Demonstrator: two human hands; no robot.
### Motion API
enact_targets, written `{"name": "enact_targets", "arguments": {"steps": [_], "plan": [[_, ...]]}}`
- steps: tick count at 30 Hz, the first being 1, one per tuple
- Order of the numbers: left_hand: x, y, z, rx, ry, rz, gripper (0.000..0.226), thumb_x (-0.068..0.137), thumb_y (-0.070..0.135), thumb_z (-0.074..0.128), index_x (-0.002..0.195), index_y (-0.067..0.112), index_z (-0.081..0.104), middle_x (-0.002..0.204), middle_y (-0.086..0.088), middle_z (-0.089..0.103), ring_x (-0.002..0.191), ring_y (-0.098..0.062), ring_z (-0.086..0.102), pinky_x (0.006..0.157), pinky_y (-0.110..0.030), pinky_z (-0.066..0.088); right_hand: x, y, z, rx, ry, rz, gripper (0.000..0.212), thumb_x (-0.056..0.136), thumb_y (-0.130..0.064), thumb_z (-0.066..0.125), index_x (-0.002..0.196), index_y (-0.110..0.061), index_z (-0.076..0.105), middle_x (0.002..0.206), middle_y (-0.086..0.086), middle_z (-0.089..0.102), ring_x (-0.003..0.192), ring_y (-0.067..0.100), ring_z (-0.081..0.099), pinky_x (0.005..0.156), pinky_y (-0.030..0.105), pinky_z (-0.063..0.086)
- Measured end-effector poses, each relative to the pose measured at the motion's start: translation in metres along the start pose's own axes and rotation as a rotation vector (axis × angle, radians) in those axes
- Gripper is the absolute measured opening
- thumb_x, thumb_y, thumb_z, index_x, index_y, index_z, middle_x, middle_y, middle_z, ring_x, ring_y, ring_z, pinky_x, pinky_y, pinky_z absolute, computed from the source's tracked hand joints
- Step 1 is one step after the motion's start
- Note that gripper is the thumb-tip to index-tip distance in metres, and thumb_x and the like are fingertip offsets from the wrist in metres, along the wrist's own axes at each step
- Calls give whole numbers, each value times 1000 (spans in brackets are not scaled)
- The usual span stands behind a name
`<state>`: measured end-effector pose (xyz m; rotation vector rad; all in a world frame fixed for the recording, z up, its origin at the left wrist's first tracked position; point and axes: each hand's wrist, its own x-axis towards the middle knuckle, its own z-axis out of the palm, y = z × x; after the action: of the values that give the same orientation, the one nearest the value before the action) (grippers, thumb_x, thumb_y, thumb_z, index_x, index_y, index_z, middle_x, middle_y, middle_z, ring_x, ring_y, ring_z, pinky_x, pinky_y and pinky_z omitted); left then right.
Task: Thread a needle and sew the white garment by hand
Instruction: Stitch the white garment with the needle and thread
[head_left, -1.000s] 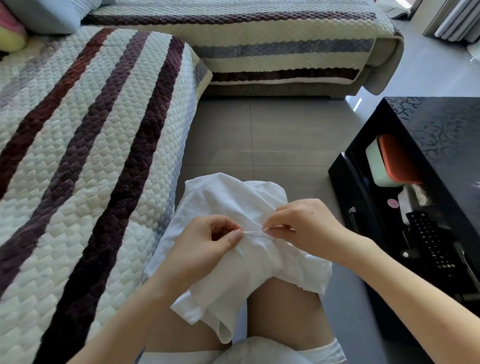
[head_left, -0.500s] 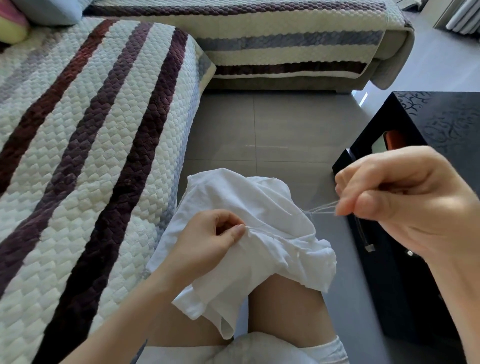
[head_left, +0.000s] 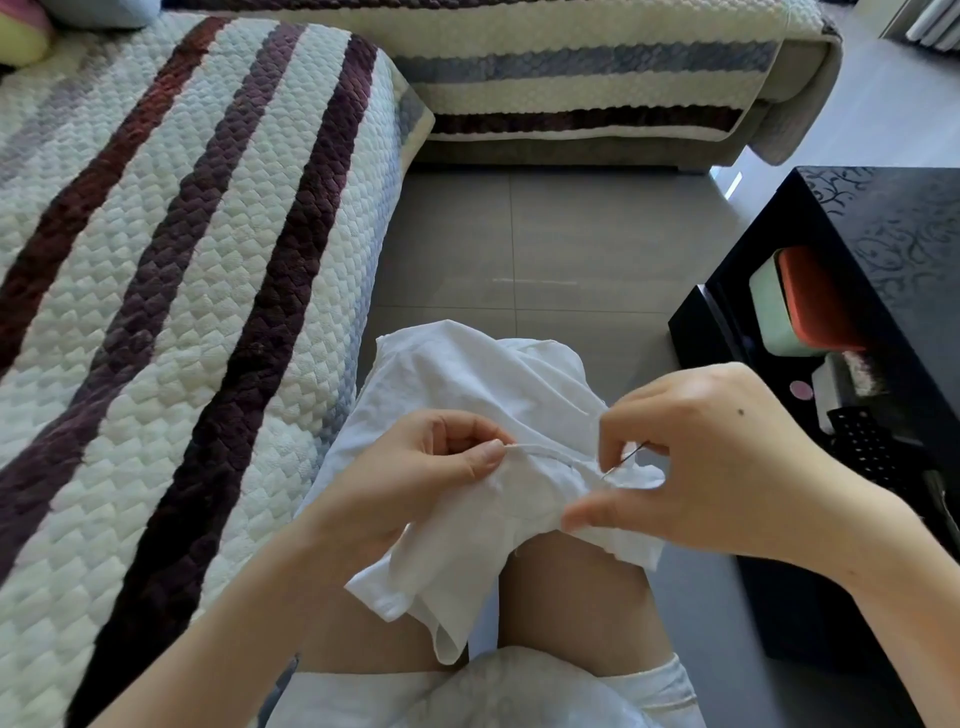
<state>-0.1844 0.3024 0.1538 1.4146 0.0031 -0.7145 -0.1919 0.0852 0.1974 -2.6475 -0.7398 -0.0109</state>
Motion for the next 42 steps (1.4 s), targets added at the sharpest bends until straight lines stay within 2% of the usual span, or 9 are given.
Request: {"name": "enact_targets", "arguments": {"steps": [4,7,10,13,18,20,23,30,42], "plan": [[-1,0,0,36,-18,36,14,79,19,61,78,17,75,74,3,70,70,-4,64,63,-14,49,4,-1,20,225,59,88,43,78,-60,54,97,-26,72,45,-14,26,41,5,32,50,14,24],[-2,0,1,112,-24,50,8,82,20,70,84,14,74,79,-1,72,75,-6,65,68,-16,51,5,2,37,422,-47,119,20,86,-40,63,82,-22,71,46,-9,30,46,10,30,50,15,25],[-2,-3,-1,201,8,19,15,82,18,68,89,6,73,81,-6,73,75,-9,66,67,-18,51,5,7,41,654,-124,196,18,88,-17,68,71,-10,68,48,-8,32,48,7,28,50,14,25],[-3,-4,0,234,49,2,12,82,18,69,85,7,74,74,0,72,70,-6,65,61,-15,48,4,11,41,738,-131,260,17,86,-13,69,71,-5,69,49,-3,32,49,6,28,49,14,26],[1,-7,2,190,105,0,21,76,25,69,85,6,74,78,-4,73,72,-8,66,63,-17,50,1,12,49,726,-80,308,15,86,-18,69,73,-10,69,52,3,35,51,8,30,52,20,27],[2,-8,3,205,132,4,15,80,22,68,84,9,74,78,-3,74,72,-8,67,64,-18,50,0,10,49,742,-50,294,5,87,-17,68,83,-15,66,51,-4,31,50,6,28,52,17,27],[1,-8,3,235,152,11,11,83,21,67,81,13,74,75,0,73,70,-7,66,64,-19,50,-6,6,47,796,0,268,13,90,-28,60,96,-17,54,55,-5,36,51,5,32,52,14,30],[-1,-3,4,269,172,46,9,83,17,67,77,14,74,70,5,73,66,-1,65,61,-13,48,-17,-7,46,410,190,141,15,85,-21,53,77,-15,63,51,-10,47,44,10,41,47,11,30],[-1,-7,3,286,172,51,9,86,18,66,79,19,72,75,2,73,70,-5,66,66,-19,49,-16,-12,49,331,190,145,13,77,-13,61,66,-16,64,43,-18,25,40,8,30,47,9,25]]}}
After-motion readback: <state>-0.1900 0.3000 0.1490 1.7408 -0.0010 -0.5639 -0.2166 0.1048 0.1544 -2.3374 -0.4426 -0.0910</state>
